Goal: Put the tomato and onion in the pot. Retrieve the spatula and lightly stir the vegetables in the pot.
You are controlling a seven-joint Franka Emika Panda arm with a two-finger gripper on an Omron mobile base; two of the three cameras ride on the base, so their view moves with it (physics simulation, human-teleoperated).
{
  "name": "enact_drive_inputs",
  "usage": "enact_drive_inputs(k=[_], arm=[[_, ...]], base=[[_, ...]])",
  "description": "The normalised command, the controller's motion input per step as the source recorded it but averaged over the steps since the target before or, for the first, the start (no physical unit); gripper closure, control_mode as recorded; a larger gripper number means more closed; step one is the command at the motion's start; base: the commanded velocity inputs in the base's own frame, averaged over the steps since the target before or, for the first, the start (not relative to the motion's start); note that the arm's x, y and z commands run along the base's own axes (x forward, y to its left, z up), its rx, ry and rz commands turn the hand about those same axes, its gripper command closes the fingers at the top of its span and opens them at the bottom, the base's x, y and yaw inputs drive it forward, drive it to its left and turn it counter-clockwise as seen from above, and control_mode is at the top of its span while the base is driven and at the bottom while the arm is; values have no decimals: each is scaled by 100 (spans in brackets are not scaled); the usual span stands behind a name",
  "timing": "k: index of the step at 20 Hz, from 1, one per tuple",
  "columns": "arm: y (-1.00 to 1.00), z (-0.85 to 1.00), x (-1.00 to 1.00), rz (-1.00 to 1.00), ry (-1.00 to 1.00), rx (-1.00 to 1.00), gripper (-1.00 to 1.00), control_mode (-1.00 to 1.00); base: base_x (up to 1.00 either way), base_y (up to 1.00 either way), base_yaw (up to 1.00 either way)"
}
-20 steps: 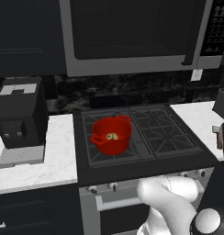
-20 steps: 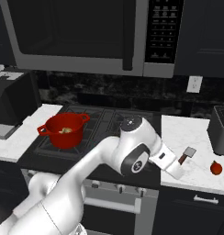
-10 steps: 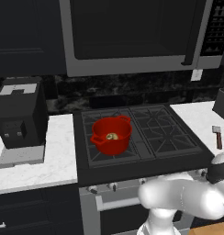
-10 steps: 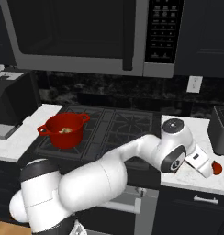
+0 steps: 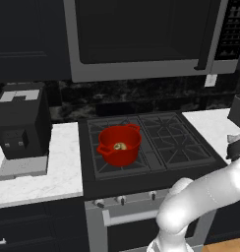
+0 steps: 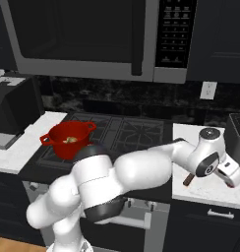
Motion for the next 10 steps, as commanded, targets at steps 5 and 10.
enact_drive_inputs(k=[5, 10], arm=[[-42, -42, 44, 9, 6, 5, -100, -100], [-37, -37, 14, 13, 5, 5, -100, -100]], base=[[0, 0, 0], [0, 0, 0]])
